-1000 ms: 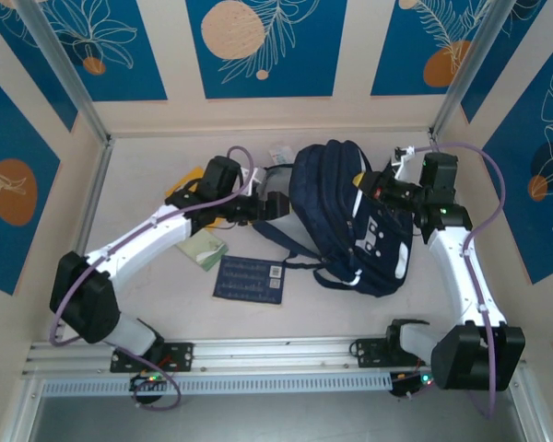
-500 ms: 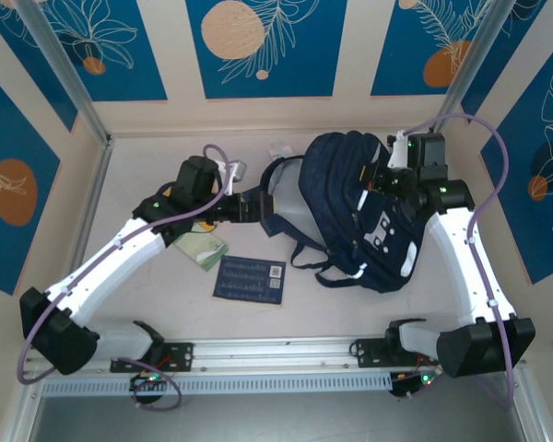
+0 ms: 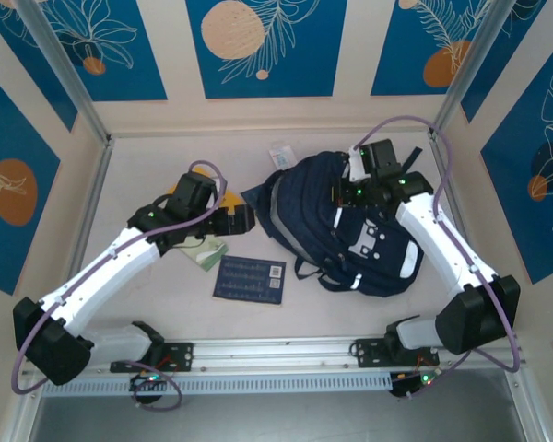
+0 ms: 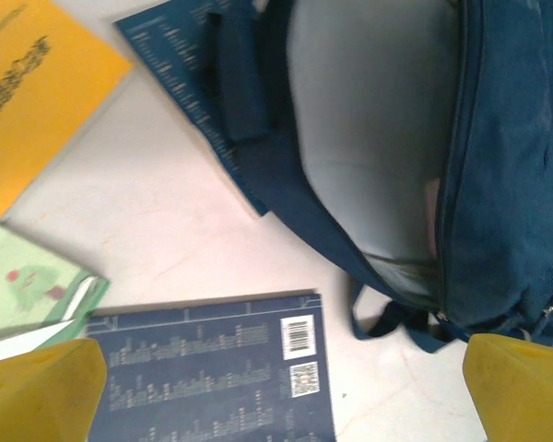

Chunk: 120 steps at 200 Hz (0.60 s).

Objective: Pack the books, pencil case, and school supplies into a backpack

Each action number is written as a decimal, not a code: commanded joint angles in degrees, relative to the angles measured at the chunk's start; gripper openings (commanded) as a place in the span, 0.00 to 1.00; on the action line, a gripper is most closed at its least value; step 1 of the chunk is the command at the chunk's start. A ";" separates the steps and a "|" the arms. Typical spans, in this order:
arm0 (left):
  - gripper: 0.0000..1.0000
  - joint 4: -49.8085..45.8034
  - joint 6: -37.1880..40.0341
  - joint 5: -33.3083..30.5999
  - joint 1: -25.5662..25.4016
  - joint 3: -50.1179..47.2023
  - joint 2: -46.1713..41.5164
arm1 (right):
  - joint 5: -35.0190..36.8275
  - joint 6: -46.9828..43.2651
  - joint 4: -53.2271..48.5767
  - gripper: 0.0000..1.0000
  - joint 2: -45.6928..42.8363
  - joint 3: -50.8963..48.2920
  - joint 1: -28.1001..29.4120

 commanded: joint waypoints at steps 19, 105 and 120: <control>0.99 -6.01 -2.98 -6.04 0.73 -3.22 -4.23 | 8.62 5.89 1.97 0.00 -8.35 -9.10 -0.31; 0.99 -3.42 -11.40 -2.42 0.66 -16.90 -6.44 | 19.10 7.64 2.62 0.41 -12.16 -15.50 4.23; 0.99 -2.89 -12.96 -2.26 0.70 -19.65 -7.76 | 19.87 6.04 4.16 0.45 -13.04 -14.00 9.12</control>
